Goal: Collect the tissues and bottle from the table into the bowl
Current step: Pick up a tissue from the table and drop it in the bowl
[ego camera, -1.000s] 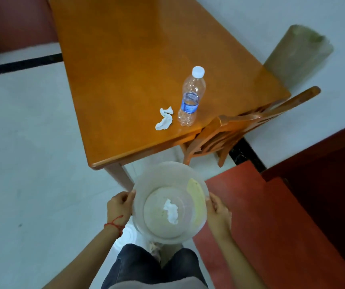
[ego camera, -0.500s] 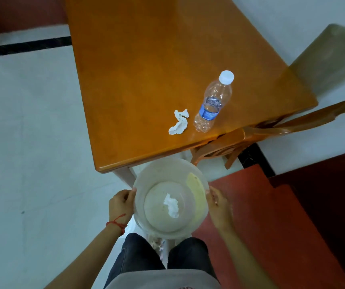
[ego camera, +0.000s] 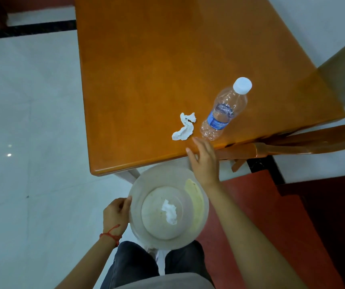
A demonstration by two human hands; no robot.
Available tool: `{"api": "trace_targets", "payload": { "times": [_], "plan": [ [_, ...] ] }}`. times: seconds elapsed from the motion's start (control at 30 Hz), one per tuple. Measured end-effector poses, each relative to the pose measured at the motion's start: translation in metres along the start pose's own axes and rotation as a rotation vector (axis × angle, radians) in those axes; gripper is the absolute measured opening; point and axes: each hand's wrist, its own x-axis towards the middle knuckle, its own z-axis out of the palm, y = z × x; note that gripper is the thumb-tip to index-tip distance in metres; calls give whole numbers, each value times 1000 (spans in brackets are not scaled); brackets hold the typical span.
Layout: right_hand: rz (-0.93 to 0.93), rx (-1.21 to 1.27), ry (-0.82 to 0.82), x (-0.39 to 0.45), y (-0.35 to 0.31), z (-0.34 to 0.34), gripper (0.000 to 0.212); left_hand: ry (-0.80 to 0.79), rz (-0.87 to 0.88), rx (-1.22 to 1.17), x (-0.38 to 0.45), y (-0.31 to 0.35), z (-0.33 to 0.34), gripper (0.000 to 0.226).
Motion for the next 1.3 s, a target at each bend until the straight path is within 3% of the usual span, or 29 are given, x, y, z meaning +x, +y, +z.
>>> {"api": "trace_targets", "payload": {
  "times": [0.13,0.5,0.87,1.13,1.3],
  "plan": [
    [-111,-55,-65,34,-6,21,40,24,-26,-17,-2,-1,1,30],
    [-88,-282,-179,76,3,45,49,52,-33,-9,1,2,5,29],
    [-199,-35,60,50,9,49,28,46,-36,-14,3,2,7,30],
    [4,268,110,0,-6,35,22,46,-18,-35,-1,3,7,29],
    [125,297,-33,-54,-1,30,23,30,-23,-41,-4,2,8,30]
  ]
}}
